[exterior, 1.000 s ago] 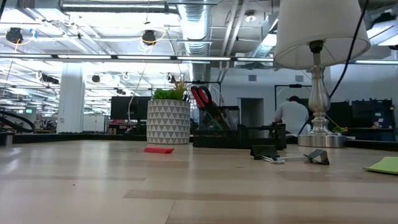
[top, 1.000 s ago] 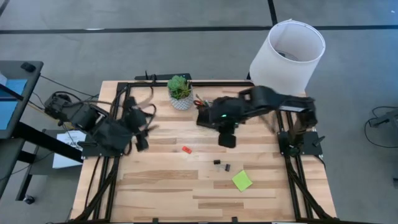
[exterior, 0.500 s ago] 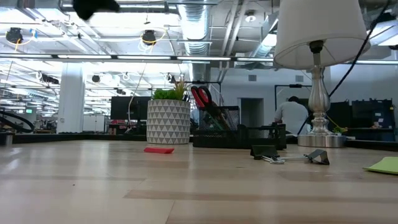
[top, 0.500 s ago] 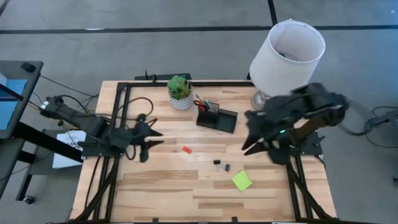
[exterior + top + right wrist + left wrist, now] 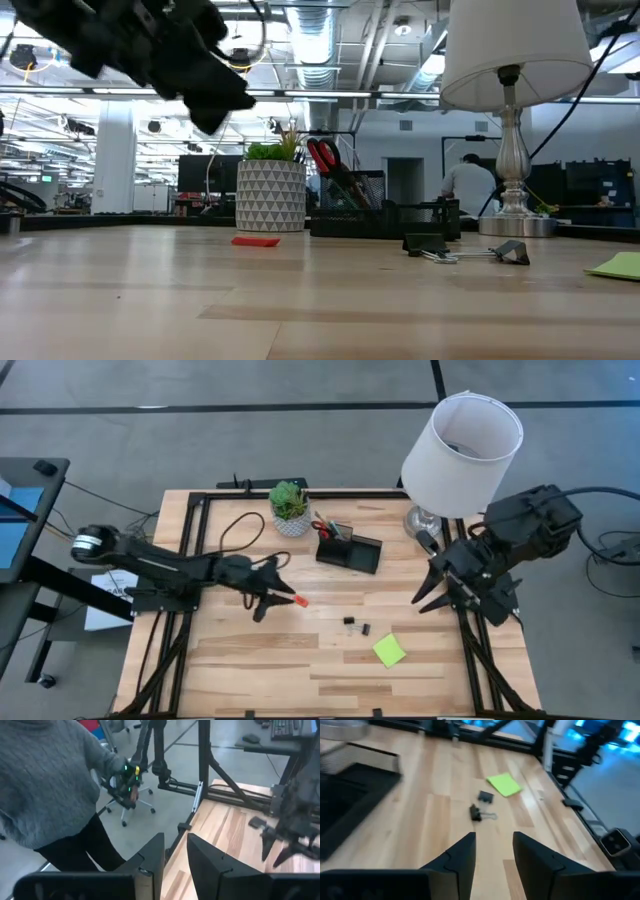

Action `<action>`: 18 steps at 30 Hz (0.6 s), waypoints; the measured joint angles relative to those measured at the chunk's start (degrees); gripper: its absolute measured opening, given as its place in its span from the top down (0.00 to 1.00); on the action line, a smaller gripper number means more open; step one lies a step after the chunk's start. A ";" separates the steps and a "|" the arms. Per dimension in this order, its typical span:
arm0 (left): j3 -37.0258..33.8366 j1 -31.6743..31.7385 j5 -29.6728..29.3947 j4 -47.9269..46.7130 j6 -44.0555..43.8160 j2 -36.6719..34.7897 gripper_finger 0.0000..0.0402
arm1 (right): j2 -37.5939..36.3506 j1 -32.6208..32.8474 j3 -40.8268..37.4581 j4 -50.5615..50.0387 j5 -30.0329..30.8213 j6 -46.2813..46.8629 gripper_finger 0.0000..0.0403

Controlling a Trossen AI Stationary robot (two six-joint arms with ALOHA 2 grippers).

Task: Pick and place office supplies into organizer
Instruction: Put the orange eraser into the black desk organizer

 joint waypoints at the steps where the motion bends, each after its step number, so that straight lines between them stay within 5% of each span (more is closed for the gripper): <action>1: 0.00 0.84 2.30 2.27 0.62 2.29 0.69 | 0.20 -0.18 0.00 0.44 0.00 0.00 0.81; 8: 0.14 4.58 13.98 14.90 4.36 18.46 0.56 | 1.94 -0.74 -0.08 0.38 0.01 3.31 0.81; 18: 6.16 7.87 17.61 14.51 21.25 31.33 0.48 | 3.52 -0.73 -0.13 0.19 1.09 6.53 0.81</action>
